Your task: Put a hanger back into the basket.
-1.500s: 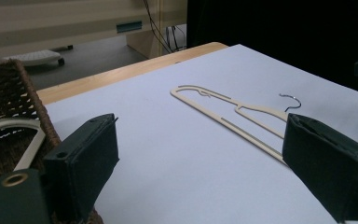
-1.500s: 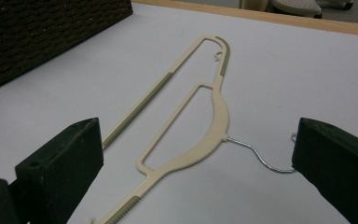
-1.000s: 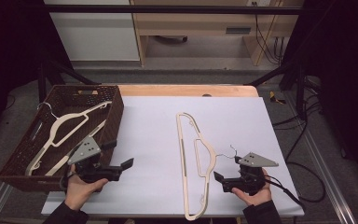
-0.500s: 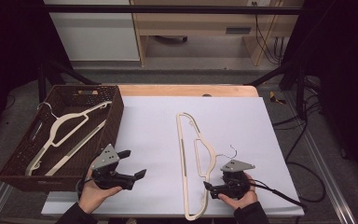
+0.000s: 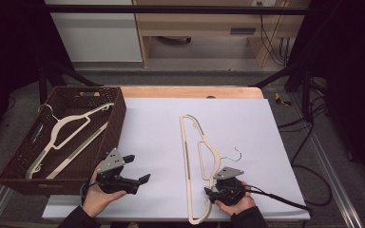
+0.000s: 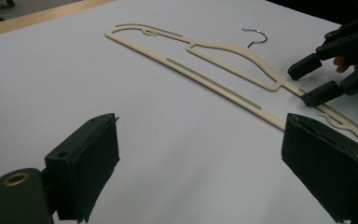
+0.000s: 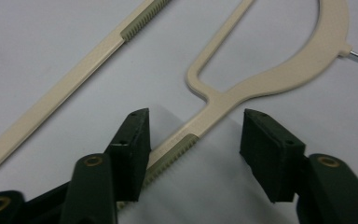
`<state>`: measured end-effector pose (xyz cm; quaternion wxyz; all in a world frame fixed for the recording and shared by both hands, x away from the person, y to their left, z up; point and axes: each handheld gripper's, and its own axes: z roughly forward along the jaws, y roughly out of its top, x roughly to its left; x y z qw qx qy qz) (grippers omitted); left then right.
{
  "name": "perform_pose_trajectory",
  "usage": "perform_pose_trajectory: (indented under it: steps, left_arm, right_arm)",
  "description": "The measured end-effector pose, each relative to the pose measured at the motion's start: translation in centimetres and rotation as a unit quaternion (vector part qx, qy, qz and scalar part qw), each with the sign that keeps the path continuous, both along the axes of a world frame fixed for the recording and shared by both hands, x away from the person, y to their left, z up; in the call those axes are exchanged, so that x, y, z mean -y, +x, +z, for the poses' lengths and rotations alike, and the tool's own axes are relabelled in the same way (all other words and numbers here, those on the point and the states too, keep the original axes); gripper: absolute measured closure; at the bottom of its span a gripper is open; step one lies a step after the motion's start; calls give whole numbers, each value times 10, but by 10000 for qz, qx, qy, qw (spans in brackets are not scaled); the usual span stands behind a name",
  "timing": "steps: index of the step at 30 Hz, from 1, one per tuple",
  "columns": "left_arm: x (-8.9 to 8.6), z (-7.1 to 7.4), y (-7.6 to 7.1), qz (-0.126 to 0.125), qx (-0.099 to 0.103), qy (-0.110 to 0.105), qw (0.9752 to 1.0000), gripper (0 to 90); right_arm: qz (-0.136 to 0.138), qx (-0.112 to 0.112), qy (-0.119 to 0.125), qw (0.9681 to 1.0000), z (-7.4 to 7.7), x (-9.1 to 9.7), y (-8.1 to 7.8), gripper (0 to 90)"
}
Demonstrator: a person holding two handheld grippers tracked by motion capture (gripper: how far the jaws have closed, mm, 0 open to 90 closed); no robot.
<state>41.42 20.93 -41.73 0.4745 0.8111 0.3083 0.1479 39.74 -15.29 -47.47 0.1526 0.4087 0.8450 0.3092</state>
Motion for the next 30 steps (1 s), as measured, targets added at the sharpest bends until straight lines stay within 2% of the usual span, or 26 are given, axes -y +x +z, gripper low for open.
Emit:
perform_pose_trajectory:
  steps: [6, 8, 12, 13, 16, 18, 24, 26, 30]
  left_arm:
    - [-2, -2, 1, 20, -26, 50, 10000, 109]
    - [-2, -2, 1, 19, -29, 60, 10000, 110]
    - [-2, -3, 0, 20, -23, 48, 10000, 110]
    - [-2, -3, 0, 20, -31, 51, 10000, 110]
    - [-2, -3, 0, 24, -40, 57, 10000, 110]
    - [-2, -4, 0, 35, -52, 60, 10000, 111]
    - [-2, -5, 0, 22, -59, 90, 9999, 112]
    - [-2, -5, 0, 29, -71, 83, 9999, 113]
    - [-1, -7, 1, 18, -92, 105, 9999, 113]
  right_arm:
    - [-106, -143, -83, 9998, 4, 4, 1, 655]
    - [-156, -197, -103, 9996, 5, 8, 2, 687]
    - [-394, -319, -116, 9986, 7, 21, 4, 719]
    - [-578, -432, -30, 9974, 8, 23, 3, 724]
    - [-799, -447, -130, 9957, 10, 34, 5, 739]
    - [-913, -493, -89, 9946, 10, 41, 6, 748]
    - [-1316, -501, -46, 9900, 10, 59, 8, 774]
    - [-1509, -448, -76, 9875, 10, 63, 9, 779]
    - [-1590, -400, 2, 9865, 8, 64, 10, 760]
